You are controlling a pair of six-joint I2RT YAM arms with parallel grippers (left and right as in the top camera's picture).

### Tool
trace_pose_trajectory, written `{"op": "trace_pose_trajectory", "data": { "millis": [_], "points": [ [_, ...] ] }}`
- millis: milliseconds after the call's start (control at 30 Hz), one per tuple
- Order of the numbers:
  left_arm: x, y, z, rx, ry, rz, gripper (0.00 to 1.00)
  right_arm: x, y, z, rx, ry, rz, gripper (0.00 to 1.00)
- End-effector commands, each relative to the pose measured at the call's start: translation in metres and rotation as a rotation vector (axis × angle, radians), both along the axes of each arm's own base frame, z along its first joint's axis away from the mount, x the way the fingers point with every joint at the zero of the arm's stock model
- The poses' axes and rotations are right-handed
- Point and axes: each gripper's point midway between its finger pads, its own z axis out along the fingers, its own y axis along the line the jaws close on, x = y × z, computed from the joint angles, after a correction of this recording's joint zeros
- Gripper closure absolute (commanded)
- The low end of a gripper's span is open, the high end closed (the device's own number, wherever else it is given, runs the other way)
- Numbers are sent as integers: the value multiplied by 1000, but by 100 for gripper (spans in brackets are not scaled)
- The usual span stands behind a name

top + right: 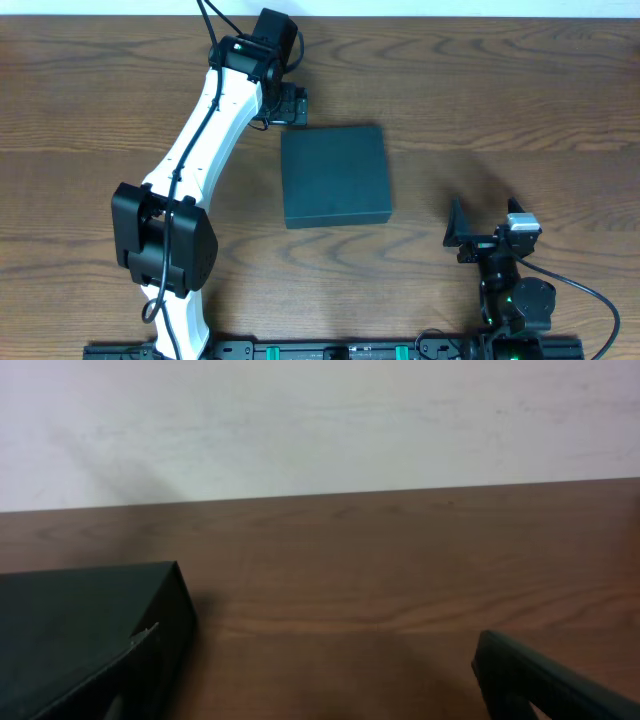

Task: Pack container

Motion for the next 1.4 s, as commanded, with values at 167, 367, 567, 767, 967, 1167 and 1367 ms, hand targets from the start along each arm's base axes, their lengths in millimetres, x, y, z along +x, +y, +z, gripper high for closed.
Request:
{"op": "trace_pose_trajectory", "data": {
  "millis": [167,367,567,767,967,1167,1367],
  "points": [
    [-1,4,16,4,-39,12,1,0,-3,0,-6,-3,-9,1],
    [-1,4,16,4,-39,12,1,0,-3,0,-6,-3,-9,1],
    [0,5,13,6,-33,14,1,0,-3,0,-6,-3,-9,1],
    [-2,7,25,-2,-57,16,1,0,-3,0,-6,-3,-9,1],
    [7,40,104,28,-308,73,1,0,-3,0,-6,-3,-9,1],
    [-9,120,252,-2,-769,287,1,0,-3,0,-6,-3,-9,1],
    [-85,176,378,-53,-1170,431,1,0,-3,0,-6,-3,-9,1]
  ]
}}
